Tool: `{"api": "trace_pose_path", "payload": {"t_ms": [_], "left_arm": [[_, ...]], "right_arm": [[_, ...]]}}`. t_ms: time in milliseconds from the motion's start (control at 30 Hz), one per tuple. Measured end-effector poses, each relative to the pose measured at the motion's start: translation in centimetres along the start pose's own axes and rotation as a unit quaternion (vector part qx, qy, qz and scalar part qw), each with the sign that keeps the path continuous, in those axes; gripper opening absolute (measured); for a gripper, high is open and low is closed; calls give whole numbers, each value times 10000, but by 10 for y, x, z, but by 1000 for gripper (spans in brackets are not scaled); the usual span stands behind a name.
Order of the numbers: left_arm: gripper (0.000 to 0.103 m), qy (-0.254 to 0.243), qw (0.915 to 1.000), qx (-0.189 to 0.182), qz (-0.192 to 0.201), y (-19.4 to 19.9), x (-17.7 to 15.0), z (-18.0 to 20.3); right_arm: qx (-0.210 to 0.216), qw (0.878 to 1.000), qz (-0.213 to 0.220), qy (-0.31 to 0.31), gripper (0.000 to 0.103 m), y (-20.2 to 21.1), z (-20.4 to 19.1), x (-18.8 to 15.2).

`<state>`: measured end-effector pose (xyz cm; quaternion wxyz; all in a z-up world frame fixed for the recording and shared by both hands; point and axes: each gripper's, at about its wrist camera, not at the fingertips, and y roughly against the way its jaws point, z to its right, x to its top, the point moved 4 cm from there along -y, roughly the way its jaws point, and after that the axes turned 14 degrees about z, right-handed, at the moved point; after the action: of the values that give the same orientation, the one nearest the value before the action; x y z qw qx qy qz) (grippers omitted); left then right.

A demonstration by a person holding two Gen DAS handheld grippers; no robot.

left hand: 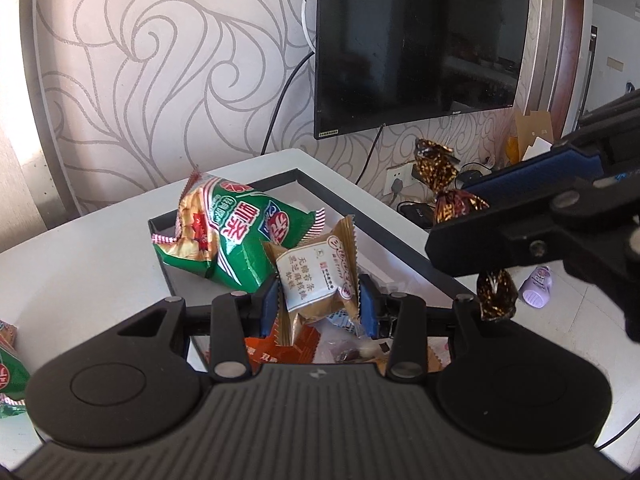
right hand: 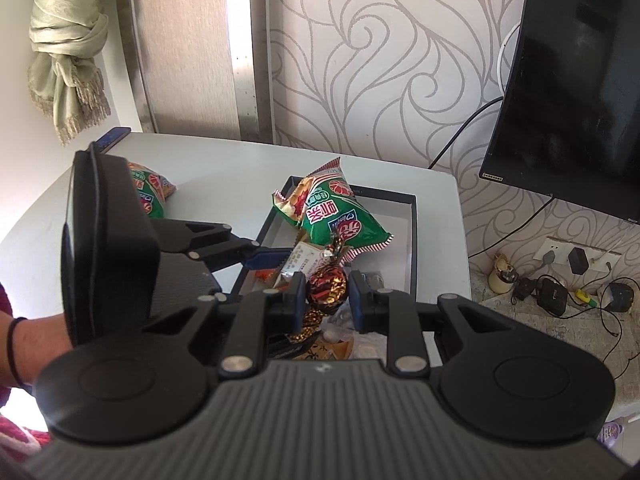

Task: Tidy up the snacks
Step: 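Open the left gripper to drop the biscuit packet into the box while the right lowers the candy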

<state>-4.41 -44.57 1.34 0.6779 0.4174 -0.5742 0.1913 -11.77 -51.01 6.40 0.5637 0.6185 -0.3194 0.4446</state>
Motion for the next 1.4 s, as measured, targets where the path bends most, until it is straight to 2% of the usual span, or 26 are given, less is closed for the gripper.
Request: {"api": "trace_pose_path", "payload": {"t_ms": [400, 633, 900, 1400], "left_arm": [[48, -109, 9997, -161, -123, -10, -12, 15], [65, -106, 9998, -124, -150, -7, -15, 14], [79, -98, 9999, -43, -97, 10, -18, 10], [80, 57, 9998, 196, -39, 55, -26, -2]], "right_arm": [[-21, 10000, -66, -43, 26, -1, 8, -6], [16, 9999, -101, -28, 26, -4, 8, -7], [89, 9998, -178, -11, 26, -14, 11, -11], [312, 9983, -497, 43, 26, -60, 5, -20]]}}
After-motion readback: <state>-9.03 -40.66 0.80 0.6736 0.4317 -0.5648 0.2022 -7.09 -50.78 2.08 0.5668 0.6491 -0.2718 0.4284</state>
